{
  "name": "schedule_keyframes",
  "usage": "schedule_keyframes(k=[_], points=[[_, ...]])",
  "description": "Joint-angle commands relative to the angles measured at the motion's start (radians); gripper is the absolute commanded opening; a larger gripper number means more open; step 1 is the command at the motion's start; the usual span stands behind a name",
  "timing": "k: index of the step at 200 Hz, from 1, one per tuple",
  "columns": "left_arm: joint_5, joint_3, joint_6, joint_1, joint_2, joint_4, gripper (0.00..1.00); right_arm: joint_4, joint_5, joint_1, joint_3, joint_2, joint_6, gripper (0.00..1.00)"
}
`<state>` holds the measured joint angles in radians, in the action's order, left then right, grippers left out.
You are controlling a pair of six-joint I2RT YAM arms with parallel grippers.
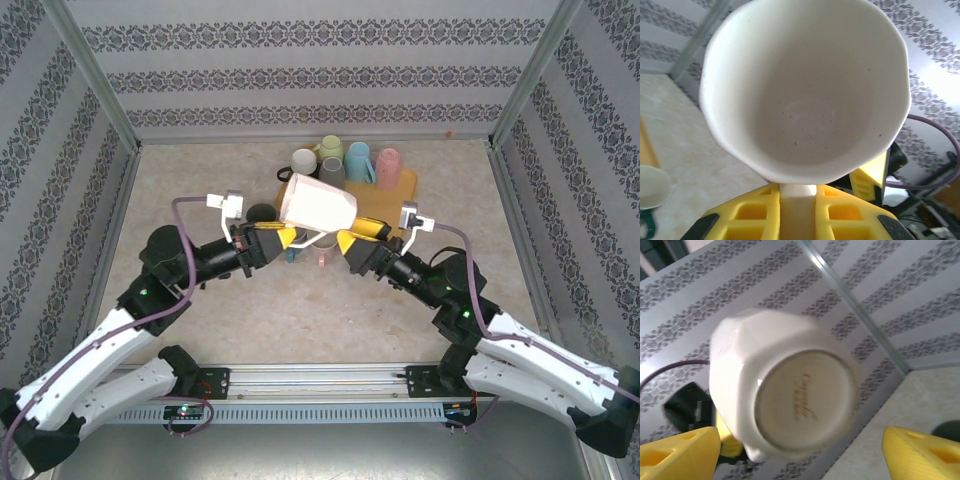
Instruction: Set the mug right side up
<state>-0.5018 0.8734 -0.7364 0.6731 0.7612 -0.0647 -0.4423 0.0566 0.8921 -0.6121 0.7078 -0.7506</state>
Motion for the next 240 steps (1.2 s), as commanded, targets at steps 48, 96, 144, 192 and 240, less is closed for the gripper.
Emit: schedule_keyframes(k=[48,96,144,192,240], points=[[0.497,0.156,0.307,0.019,-0.042,0.814,0.00,0.646,-0.354,-0.079,-0.189,-0.088,0.216,0.80],[0.664,0.070,0.281,0.077,0.021,0.899,0.00,0.660,-0.341,-0.084,-0.217,-0.048,0.252,0.80],[0.817,-0.035,0.224,0.203,0.109,0.822,0.00,0.671,-0.333,-0.084,-0.211,-0.013,0.255,0.80],[0.896,-0.140,0.189,0.218,0.170,0.679,0.00,0.669,-0.339,-0.084,-0.198,-0.011,0.251,0.80],[0.889,-0.165,0.194,0.223,0.252,0.579,0.00,0.680,-0.347,-0.084,-0.186,-0.005,0.254,0.80]])
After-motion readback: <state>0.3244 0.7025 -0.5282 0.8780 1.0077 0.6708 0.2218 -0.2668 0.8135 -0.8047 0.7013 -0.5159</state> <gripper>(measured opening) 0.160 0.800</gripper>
